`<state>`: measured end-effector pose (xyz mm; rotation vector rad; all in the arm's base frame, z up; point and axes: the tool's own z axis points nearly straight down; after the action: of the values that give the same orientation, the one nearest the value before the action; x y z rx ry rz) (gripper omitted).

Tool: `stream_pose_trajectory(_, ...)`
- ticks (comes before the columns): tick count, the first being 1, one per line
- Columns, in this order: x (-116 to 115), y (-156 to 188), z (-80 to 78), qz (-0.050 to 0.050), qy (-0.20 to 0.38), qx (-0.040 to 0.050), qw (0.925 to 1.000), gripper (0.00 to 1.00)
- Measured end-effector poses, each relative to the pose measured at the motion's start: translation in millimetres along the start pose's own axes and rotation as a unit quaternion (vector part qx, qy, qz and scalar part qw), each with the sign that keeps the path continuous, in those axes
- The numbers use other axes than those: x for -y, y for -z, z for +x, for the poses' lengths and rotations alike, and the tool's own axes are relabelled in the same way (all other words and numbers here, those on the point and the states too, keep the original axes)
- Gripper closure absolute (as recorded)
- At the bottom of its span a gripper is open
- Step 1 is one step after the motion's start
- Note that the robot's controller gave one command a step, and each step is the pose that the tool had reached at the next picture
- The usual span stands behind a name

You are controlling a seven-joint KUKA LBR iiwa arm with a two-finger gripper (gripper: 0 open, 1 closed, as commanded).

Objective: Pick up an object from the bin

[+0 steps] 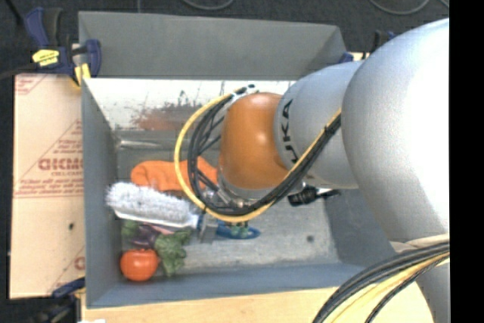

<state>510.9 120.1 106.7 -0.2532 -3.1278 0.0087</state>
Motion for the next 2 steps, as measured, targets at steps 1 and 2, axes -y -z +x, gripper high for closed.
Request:
stream_pose_trajectory(1, -0.1, 12.1, -0.7, -0.001, 0.0, 0.0009, 1.0, 1.0)
stream_pose_trajectory(2, 0.5, 23.7, 0.3, 0.0, 0.001, -0.0011, 1.0, 1.0)
